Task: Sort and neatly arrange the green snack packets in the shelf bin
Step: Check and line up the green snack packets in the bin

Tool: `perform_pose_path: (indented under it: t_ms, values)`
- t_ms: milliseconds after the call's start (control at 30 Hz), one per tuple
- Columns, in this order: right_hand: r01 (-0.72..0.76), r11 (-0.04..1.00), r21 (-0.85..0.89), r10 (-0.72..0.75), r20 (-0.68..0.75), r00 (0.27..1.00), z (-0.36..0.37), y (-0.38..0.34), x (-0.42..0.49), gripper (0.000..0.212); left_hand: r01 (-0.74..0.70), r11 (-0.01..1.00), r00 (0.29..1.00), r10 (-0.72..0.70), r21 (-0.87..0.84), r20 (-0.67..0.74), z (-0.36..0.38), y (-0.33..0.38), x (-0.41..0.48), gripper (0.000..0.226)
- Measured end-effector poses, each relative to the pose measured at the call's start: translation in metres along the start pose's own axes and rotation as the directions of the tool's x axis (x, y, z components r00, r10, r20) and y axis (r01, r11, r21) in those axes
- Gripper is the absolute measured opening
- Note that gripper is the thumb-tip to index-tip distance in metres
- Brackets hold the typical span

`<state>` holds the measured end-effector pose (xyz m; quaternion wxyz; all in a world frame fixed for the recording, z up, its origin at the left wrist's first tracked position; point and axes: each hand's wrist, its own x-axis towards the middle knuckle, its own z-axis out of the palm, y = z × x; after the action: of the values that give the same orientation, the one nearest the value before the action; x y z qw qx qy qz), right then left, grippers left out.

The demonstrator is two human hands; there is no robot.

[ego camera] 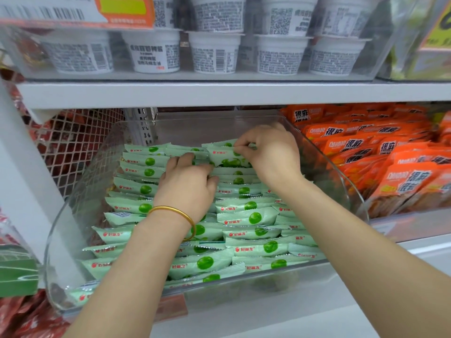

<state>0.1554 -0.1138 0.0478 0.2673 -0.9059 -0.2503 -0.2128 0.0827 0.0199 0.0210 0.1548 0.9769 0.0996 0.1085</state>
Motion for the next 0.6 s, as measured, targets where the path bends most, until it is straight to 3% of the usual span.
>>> perform_pose_path:
  t_ms: [100,167,233,300,367,500,600]
  values:
    - [0.188,0.982,0.017,-0.179,-0.239,0.954,-0.004,0.002,-0.015,0.006,-0.026,0.980,0.983,-0.011,-0.195,-0.183,-0.005,-0.002,0.002,0.039]
    - [0.245,0.967,0.074,-0.206,-0.342,0.917,-0.012,0.002,-0.026,0.007,-0.087,0.953,0.975,0.020,-0.292,-0.223,-0.012,0.002,-0.004,0.051]
    - [0.283,0.941,0.184,-0.192,-0.397,0.897,-0.025,-0.001,-0.036,0.006,-0.201,0.921,0.957,0.112,-0.334,-0.266,-0.018,0.010,-0.013,0.037]
    - [0.295,0.912,0.287,-0.169,-0.392,0.904,-0.036,-0.003,-0.045,0.006,-0.282,0.868,0.935,0.152,-0.408,-0.321,-0.023,0.019,-0.026,0.017]
    - [0.259,0.882,0.394,-0.121,-0.342,0.932,-0.045,-0.002,-0.054,0.012,-0.314,0.806,0.930,0.157,-0.501,-0.332,-0.026,0.025,-0.036,0.013]
    - [0.123,0.702,0.702,0.012,-0.184,0.983,-0.059,0.002,-0.070,0.030,-0.281,0.685,0.955,0.131,-0.672,-0.267,-0.032,0.031,-0.051,0.024]
    - [0.049,0.598,0.800,0.030,-0.083,0.996,-0.061,0.004,-0.078,0.032,-0.208,0.599,0.978,0.120,-0.773,-0.171,-0.033,0.032,-0.057,0.028]
